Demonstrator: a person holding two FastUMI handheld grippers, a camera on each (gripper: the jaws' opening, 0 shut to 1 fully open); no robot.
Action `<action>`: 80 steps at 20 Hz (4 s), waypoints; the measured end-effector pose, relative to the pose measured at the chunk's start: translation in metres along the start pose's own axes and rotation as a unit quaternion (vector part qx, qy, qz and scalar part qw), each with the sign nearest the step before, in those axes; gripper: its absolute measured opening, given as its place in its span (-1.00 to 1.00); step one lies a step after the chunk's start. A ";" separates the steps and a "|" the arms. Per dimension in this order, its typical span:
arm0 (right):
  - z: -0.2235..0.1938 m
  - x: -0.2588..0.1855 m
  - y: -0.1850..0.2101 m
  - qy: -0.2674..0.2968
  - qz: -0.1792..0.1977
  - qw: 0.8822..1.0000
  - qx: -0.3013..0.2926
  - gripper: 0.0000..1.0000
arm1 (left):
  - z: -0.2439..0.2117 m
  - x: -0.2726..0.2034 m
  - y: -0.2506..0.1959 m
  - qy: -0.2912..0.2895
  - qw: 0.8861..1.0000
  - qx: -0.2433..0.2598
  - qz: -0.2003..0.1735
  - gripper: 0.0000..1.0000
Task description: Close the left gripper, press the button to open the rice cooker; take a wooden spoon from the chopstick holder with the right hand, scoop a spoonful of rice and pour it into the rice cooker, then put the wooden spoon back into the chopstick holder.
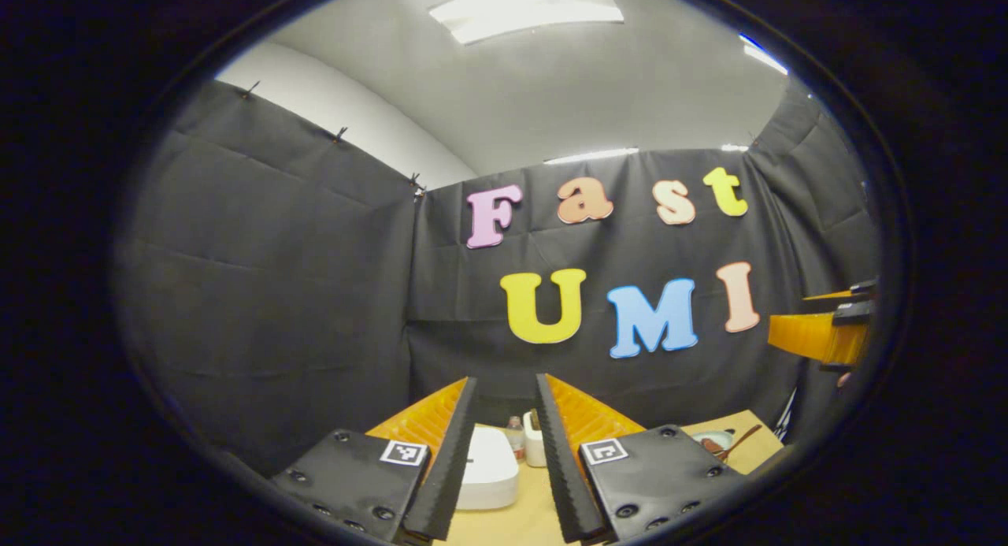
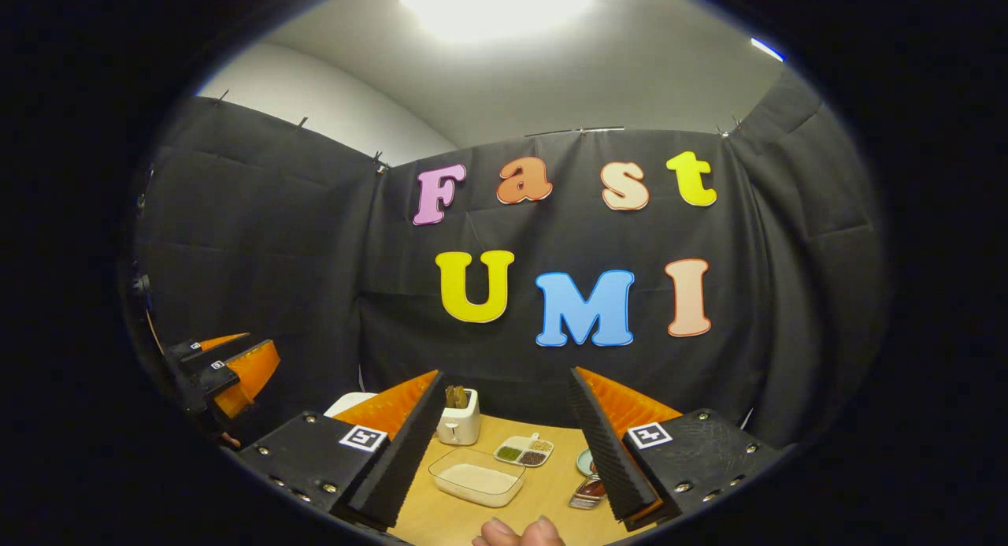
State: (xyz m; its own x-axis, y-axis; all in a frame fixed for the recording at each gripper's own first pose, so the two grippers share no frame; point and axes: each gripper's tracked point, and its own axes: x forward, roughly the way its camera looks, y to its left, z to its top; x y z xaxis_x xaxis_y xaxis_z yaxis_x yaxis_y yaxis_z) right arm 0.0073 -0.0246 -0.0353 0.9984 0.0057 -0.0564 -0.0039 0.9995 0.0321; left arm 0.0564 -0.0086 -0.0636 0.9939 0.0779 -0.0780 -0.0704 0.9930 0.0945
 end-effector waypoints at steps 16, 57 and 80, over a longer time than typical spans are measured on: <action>-0.015 0.059 0.047 0.054 -0.148 0.984 -0.078 0.90 | -0.315 0.235 0.093 0.282 0.959 -0.016 0.006 -0.82; -0.154 0.057 -0.134 0.147 -0.242 0.956 0.076 0.91 | -0.268 0.179 0.082 0.240 0.971 -0.006 0.002 -0.80; -0.395 0.168 -0.276 0.241 -0.200 0.920 0.234 0.80 | -0.180 0.012 0.008 0.246 0.965 0.053 0.070 0.77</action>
State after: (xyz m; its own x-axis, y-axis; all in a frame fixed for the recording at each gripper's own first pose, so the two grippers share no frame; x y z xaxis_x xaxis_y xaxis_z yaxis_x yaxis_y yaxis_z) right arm 0.1534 -0.2865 -0.4475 0.7731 -0.2330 -0.5900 0.4958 0.8020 0.3330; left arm 0.0526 0.0163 -0.2422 0.8129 0.2691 -0.5165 -0.1666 0.9572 0.2365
